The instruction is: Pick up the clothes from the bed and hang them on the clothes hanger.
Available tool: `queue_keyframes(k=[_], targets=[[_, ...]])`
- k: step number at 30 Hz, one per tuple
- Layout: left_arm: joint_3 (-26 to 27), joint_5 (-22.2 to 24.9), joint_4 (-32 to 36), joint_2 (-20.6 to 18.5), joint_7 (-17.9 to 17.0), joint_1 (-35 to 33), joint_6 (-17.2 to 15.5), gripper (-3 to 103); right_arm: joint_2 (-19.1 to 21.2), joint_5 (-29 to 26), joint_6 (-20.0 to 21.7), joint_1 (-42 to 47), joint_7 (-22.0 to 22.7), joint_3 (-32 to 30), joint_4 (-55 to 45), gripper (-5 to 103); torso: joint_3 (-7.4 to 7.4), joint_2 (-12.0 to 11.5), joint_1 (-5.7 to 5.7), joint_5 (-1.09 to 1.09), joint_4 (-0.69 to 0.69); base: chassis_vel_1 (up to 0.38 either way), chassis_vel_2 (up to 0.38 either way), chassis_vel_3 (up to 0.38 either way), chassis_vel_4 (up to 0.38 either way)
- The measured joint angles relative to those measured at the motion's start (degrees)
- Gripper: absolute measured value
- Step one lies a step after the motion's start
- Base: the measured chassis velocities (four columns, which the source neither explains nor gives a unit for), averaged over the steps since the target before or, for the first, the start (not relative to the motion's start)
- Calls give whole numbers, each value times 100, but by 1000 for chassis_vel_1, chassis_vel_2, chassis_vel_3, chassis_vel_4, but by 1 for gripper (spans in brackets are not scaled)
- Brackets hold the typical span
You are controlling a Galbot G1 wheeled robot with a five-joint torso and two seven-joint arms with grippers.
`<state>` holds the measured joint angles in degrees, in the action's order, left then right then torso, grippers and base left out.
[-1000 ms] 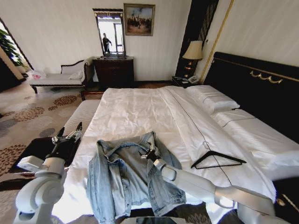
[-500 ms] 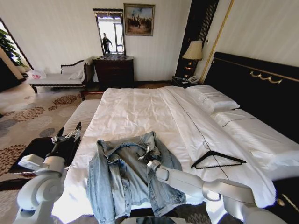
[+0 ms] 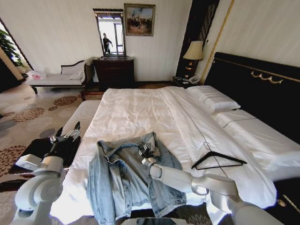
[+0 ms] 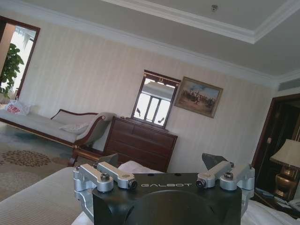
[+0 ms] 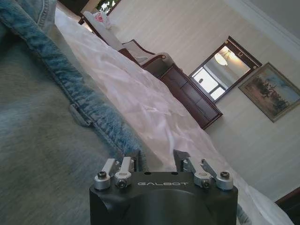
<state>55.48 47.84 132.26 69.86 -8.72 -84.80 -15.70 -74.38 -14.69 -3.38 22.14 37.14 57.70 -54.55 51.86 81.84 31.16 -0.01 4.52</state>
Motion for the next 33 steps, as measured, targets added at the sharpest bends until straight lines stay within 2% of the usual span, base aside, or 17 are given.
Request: queue_keyframes(k=[1,4,6,7,8,9,11,14,15,17,18,20,21,23,28,29,33], targets=[[0,0,0,0,0,0,0,100,0,0,0,0,0,0,0,46,0,0,0,0,0,0,0,0,0],[-23,22,-8,-5,-1,23,3,100,-136,-98,53,-112,66,53,179,31,0,0,0,0,0,0,0,0,0],[-23,27,-12,-8,-1,25,3,100,-152,-171,66,-128,100,55,174,31,0,0,0,0,0,0,0,0,0],[-24,38,-30,-20,-1,25,7,100,-135,-468,78,-155,127,55,26,20,0,0,0,0,0,0,0,0,0],[-24,41,-39,-30,-1,25,8,100,-97,-699,81,-167,129,54,-128,20,0,0,0,0,0,0,0,0,0],[-23,42,-50,-44,0,24,15,100,-33,-968,90,-177,129,53,-326,13,0,0,0,2,0,0,0,0,0],[-22,45,-61,-56,0,23,21,100,67,-1257,111,-190,130,53,-585,17,0,0,0,1,-1,0,0,0,0],[-34,64,-98,-73,2,54,25,100,531,-2112,291,-227,128,42,-1520,33,0,0,-1,1,-1,0,0,0,0],[-51,64,-106,-70,2,64,26,100,668,-2358,385,-228,137,21,-1728,33,0,0,-1,0,1,0,0,0,0],[-89,64,-108,-59,3,79,26,100,844,-2776,572,-236,188,-30,-1992,43,0,0,-1,0,2,0,0,0,0],[-89,64,-108,-59,3,79,26,100,844,-2776,572,-236,188,-30,-1992,43,0,0,-1,0,2,0,0,0,0],[-135,51,-109,-38,4,101,26,100,1016,-3307,762,-269,225,-67,-2212,55,0,0,-1,1,2,0,0,0,0],[-142,49,-109,-31,4,104,26,100,1051,-3383,767,-288,183,-64,-2242,60,0,0,-1,2,2,0,0,0,0],[-146,46,-109,-26,4,105,26,100,1082,-3395,758,-307,115,-45,-2253,60,0,0,-1,1,1,0,0,0,0],[-119,38,-103,-17,8,68,26,100,1162,-3203,679,-344,-74,111,-2264,82,0,0,-1,1,0,0,0,0,0],[-100,38,-99,-16,9,56,26,100,1176,-3123,680,-347,-78,165,-2264,82,0,0,-1,1,1,0,0,0,0],[-53,38,-90,-16,11,24,32,100,1185,-2893,697,-347,-81,280,-2225,96,0,0,-1,1,1,0,0,0,0]])
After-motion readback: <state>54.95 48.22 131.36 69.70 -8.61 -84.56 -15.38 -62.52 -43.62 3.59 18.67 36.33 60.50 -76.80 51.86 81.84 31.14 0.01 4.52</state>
